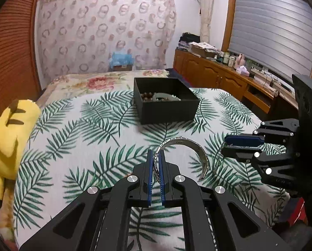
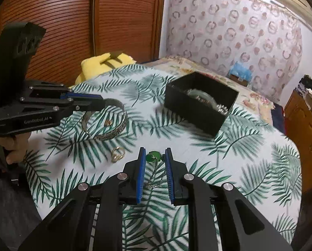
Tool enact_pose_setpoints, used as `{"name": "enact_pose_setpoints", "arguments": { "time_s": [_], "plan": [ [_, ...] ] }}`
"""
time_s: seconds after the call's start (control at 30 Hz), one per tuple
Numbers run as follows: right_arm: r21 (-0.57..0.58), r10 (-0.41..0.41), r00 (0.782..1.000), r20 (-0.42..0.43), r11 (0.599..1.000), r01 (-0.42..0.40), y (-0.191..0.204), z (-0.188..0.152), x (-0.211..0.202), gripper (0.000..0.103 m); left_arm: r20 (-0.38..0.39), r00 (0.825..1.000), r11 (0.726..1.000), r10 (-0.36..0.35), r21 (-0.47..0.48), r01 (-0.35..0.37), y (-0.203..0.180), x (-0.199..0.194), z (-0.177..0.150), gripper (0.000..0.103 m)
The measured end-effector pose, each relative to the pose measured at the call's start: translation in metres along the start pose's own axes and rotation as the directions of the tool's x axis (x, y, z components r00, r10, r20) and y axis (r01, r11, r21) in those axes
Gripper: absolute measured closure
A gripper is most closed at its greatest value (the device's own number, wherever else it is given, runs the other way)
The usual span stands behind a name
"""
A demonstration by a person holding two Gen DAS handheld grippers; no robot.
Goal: Organize jewelry
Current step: 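Carry the silver cuff with the left gripper while the right gripper grasps and carries the green pendant, then lower the cuff into the box and open the left gripper while the right gripper releases the pendant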
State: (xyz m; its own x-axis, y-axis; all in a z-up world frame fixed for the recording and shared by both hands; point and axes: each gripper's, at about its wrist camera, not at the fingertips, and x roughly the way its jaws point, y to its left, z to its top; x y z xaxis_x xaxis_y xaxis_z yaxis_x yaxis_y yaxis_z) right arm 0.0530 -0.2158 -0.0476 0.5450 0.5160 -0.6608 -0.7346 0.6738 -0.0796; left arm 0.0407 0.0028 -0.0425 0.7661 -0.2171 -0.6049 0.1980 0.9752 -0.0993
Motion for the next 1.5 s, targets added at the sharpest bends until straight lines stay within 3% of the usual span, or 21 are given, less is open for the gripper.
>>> {"name": "enact_pose_setpoints", "arguments": {
  "time_s": [0.37, 0.83, 1.5],
  "plan": [
    [-0.014, -0.045, 0.997, 0.071, 0.999, 0.046, -0.031, 0.042, -0.014, 0.083, 0.044, 0.999, 1.000, -0.002, 0.024, 0.001, -0.001, 0.008, 0.035, 0.099],
    [-0.030, -0.051, 0.992, 0.117, 0.998, 0.055, -0.078, 0.099, 0.015, 0.083, 0.048, 0.999, 1.000, 0.009, 0.020, -0.010, 0.008, 0.040, 0.077, 0.099],
    [0.107, 0.019, 0.996, 0.088, 0.994, -0.029, -0.128, 0.094, 0.085, 0.081, 0.024, 0.999, 0.999, 0.026, 0.025, -0.027, 0.021, 0.083, 0.120, 0.098]
  ]
}}
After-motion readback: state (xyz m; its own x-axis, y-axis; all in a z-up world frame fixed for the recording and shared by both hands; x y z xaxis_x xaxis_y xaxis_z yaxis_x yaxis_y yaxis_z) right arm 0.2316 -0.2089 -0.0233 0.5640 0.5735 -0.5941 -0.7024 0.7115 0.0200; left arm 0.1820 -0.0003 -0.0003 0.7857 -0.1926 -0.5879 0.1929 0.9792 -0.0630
